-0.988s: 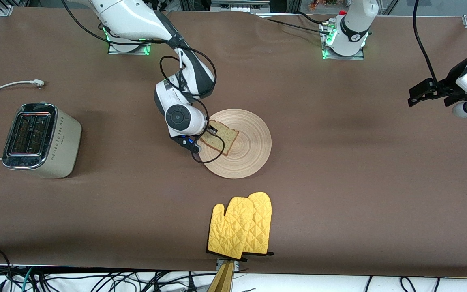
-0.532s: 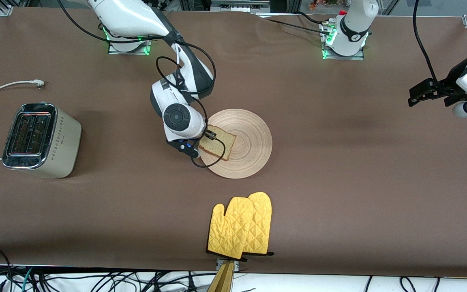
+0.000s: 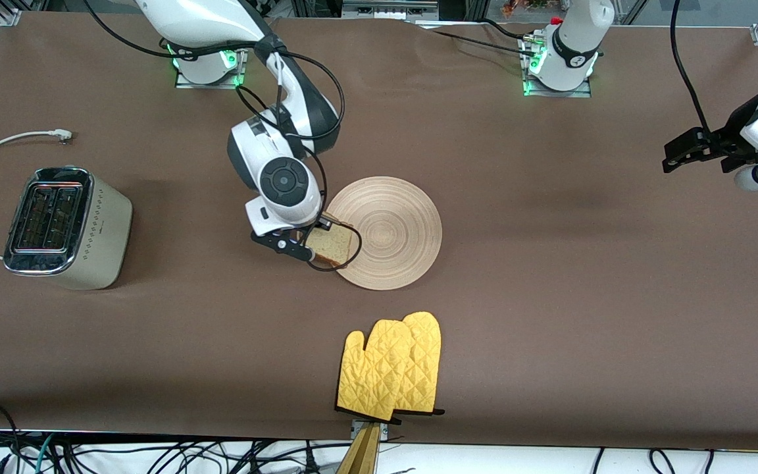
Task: Move plate and put bread in toaster
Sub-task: 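Lift the bread off the plate and carry it toward the toaster, then lower the bread into a toaster slot with the right gripper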
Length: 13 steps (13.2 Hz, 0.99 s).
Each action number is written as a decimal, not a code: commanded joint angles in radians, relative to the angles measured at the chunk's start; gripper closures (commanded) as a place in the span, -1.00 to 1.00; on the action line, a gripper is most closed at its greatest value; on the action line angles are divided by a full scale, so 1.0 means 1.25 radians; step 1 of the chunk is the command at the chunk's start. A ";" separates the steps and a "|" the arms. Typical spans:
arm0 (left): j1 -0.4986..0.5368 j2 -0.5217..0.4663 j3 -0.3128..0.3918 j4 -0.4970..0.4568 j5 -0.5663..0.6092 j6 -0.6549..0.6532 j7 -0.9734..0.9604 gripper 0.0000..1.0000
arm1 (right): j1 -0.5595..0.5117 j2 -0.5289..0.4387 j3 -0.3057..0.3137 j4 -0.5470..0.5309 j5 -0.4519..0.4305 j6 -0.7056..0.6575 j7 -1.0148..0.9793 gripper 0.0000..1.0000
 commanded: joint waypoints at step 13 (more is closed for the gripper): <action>0.007 0.012 -0.003 0.030 -0.009 -0.019 0.007 -1.00 | -0.005 -0.201 -0.469 -0.002 -0.113 -0.379 -0.724 1.00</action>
